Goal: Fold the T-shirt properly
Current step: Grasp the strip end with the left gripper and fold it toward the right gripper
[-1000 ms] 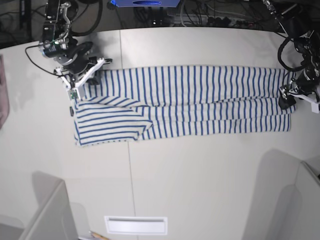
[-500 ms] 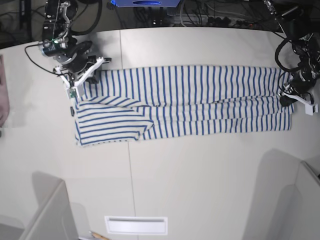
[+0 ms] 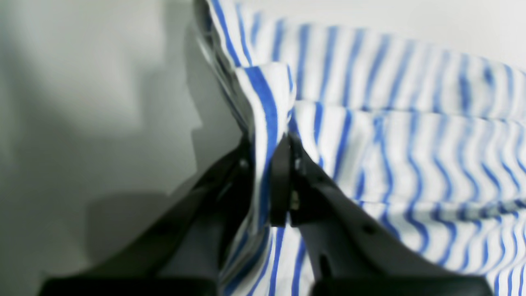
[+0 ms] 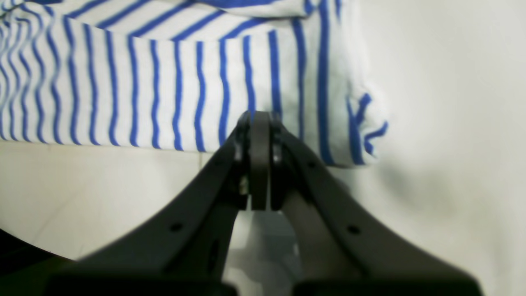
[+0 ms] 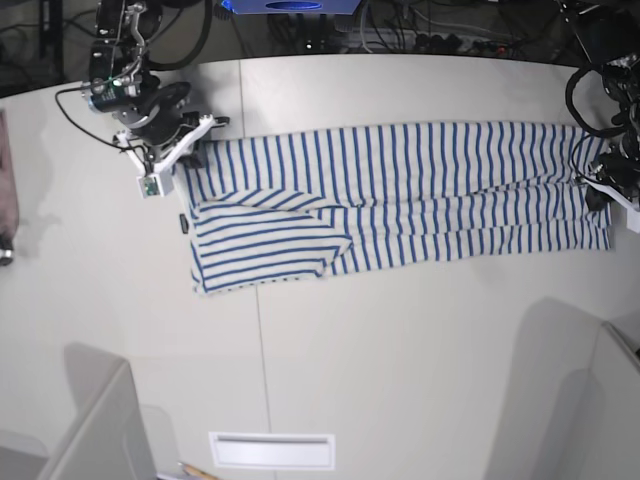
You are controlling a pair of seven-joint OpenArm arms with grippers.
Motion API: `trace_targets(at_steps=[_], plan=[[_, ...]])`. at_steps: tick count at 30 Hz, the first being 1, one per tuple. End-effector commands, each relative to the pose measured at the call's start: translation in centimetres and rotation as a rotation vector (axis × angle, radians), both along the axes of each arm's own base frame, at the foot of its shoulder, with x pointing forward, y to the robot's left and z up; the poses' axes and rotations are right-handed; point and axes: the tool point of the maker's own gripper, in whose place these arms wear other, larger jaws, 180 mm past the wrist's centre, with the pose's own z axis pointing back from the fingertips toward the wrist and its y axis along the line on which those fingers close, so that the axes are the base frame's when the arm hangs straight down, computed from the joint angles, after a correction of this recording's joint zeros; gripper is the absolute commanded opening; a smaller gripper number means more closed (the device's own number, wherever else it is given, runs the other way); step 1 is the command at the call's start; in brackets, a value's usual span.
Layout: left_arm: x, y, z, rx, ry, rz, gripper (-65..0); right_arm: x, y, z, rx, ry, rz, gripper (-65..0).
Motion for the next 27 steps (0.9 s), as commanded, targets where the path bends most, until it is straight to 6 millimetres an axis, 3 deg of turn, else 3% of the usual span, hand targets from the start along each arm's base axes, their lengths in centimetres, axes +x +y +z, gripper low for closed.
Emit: trace_targets(at_steps=[1,17,27], plan=[[0.9,0.1,1.8,0.028,-0.056,-0.002,-65.0,0.8,-0.1,1.0,-0.001,-0.046,0.002,-65.0],[-0.1,-10.5,4.6,0.006,-0.077,-0.118,-65.0,0.9,0.1,1.0,0.004,-0.046,0.003,-65.0],[0.8,-18.0,2.3,-0.093,-0.020,-0.235,-65.0,0.9,0.8,1.0,0.025,-0.046,-0.006,-65.0]])
